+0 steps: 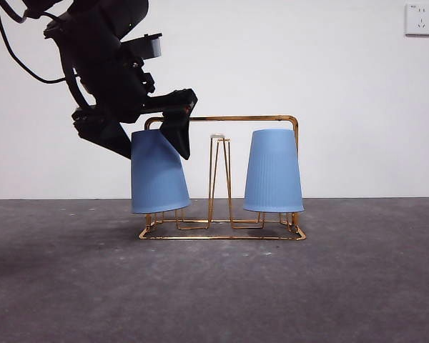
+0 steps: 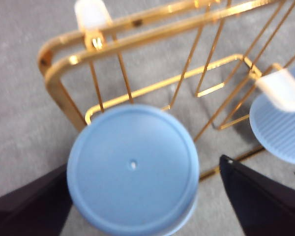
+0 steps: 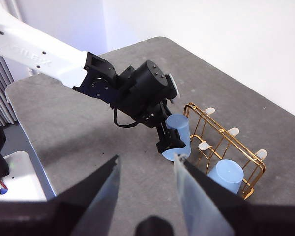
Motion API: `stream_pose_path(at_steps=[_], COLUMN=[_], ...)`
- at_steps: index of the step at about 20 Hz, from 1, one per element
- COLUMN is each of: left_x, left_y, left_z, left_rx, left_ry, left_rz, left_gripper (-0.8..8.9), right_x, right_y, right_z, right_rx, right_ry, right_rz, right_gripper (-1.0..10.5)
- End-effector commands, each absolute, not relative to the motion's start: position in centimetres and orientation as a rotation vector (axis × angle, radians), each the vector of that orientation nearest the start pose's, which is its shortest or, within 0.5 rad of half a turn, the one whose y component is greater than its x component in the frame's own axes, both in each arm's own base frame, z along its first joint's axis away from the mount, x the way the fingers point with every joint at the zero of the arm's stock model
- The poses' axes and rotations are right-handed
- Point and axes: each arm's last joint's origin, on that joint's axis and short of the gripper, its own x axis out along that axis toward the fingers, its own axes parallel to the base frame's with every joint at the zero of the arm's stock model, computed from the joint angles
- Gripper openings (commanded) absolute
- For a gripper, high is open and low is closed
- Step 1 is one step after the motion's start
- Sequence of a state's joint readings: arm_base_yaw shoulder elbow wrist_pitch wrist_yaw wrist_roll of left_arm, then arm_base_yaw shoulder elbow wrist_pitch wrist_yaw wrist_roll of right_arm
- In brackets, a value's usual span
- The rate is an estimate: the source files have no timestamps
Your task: Pick up cup 1,put cup 1 in the cup rack,pick up cup 2,put cup 2 in the cup rack
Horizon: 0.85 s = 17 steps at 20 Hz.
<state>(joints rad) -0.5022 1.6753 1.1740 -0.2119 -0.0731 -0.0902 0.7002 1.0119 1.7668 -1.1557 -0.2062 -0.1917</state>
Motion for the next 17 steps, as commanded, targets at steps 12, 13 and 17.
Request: stream_pose_path(at_steps=[12, 13, 17], left_x=[29.3, 28.7, 25.5], left_y=[-16.0, -15.7, -14.0], left_z=[25.5, 26.2, 29.3], left_rx=[0.146, 0.147, 0.138], left_ry=[0.889, 0.895, 0.916], left_rz=[-0.384, -0.383, -0.404], left_gripper=[5.39, 5.39, 5.34], right_x=[7.9, 8.1, 8.8], right_y=[7.4, 7.4, 7.8], right_z=[50.0, 49.8, 48.8], right_rx=[-0.287, -0.295, -0.343], right_ry=[0.326, 0.341, 0.461], right_rz=[0.918, 0.902, 0.848], right_gripper=[1.9, 1.9, 1.9])
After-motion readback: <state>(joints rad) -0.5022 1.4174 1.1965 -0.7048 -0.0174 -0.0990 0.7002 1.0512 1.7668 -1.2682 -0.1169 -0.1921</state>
